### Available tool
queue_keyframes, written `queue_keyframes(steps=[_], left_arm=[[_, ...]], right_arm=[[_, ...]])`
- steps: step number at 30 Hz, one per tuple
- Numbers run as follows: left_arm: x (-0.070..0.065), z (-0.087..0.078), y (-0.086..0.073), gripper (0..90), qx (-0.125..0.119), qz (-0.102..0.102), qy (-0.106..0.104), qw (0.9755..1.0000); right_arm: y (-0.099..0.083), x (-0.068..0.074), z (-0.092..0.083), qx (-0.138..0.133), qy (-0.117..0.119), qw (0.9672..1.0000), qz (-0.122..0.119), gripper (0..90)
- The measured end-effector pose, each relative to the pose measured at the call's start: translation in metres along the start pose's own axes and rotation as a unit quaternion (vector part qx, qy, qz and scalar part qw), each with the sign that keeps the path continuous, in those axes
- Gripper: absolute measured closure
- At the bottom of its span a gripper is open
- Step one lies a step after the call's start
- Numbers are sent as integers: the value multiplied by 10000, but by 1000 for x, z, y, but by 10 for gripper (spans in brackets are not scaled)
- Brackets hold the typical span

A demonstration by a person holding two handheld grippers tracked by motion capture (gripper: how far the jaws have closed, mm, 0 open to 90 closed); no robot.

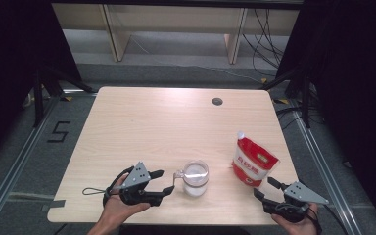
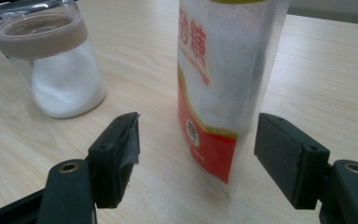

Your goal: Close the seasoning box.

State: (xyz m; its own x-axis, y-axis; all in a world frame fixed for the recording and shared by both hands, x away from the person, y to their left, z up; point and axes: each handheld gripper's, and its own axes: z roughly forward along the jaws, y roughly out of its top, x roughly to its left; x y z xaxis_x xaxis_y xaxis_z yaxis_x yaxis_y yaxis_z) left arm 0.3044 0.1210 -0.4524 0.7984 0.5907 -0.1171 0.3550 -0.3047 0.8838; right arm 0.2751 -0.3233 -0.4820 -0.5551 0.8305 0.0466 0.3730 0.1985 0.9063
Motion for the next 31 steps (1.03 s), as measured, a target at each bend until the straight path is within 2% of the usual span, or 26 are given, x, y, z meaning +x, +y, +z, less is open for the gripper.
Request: queue_keyframes(steps=[1,5,6,10,17,18,20,21,22,26,28,31], left_arm=[[1,0,-2,331,32,15,-6,10000],[1,-2,-12,291,158,-101,45,9998],[2,-2,-14,284,168,-73,5,9998],[1,-3,-20,265,213,-95,12,9997],[0,-3,-26,231,305,-5,-16,9995],[0,-3,-27,228,314,-9,-8,9995],[0,-4,-28,226,331,-6,10,9995],[0,-4,-28,224,338,-10,5,9994],[-1,-3,-28,220,318,-63,12,9995],[0,-3,-29,215,327,-40,-38,9994],[0,-3,-30,212,321,-39,-35,9995],[0,-2,-30,204,325,-66,-25,9994]], right_arm=[[0,-1,0,-11,-20,9999,-109,317],[0,0,0,28,11,10000,-50,318],[0,-1,1,21,1,9999,-114,318],[0,0,1,43,51,10000,-52,318],[0,0,2,48,84,9999,-44,314],[-1,-1,2,35,26,9999,-108,312],[0,0,2,37,75,10000,-25,310],[0,3,1,86,43,9999,107,309],[-1,3,1,99,36,9999,84,309],[0,1,1,92,67,9999,15,306],[0,3,1,119,64,9999,86,305],[-1,1,2,75,24,10000,-8,301]])
